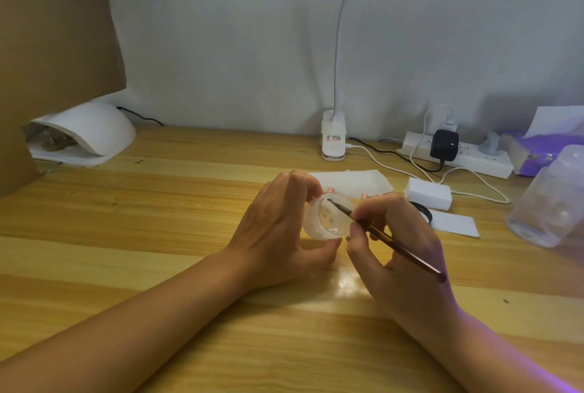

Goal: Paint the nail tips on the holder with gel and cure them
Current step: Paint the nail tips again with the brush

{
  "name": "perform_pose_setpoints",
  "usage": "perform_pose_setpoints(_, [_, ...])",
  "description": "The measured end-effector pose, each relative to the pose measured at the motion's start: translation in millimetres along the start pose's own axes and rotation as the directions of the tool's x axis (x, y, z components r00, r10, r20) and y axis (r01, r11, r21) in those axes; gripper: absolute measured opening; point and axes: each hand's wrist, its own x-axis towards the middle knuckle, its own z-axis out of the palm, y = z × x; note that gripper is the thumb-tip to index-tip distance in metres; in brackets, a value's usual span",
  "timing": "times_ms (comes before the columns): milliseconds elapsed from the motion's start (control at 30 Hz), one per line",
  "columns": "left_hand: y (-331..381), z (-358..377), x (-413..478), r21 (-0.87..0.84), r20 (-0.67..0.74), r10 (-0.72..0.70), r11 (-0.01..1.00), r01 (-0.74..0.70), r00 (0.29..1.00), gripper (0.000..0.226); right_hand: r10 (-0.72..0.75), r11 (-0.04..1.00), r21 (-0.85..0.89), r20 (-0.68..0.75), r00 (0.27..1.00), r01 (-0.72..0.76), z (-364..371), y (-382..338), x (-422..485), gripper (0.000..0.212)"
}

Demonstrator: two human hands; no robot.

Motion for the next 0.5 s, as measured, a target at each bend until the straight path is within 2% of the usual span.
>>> perform_pose_setpoints(167, [-1.3,1.0,0.6,-0.007,0.004,-0.061,0.998,0.061,0.998,0.061,-0.057,0.998,-0.014,-0.012,0.998,0.057,-0.4,-2.6,-0.4,0.011])
perform_pose_setpoints(267, [-5.0,0.8,2.2,-0.061,-0.047,-0.196,0.979,0.193,0.979,0.061,-0.034,0.999,0.038,-0.050,0.998,0.036,-2.2,-5.0,-1.9,0.012])
perform_pose_setpoints(367, [-10.7,-0.1,5.6,-0.163,-0.094,-0.404,0.908,0.386,0.910,0.062,-0.020,0.999,0.027,-0.037,0.999,0.021,-3.4,-7.3,-0.5,0.016])
perform_pose_setpoints(500, [-23.8,-3.6,9.9,-0.251,-0.054,-0.656,0.739,0.625,0.753,0.059,0.057,0.998,0.005,-0.036,0.998,-0.057,-3.9,-7.0,3.6,0.020])
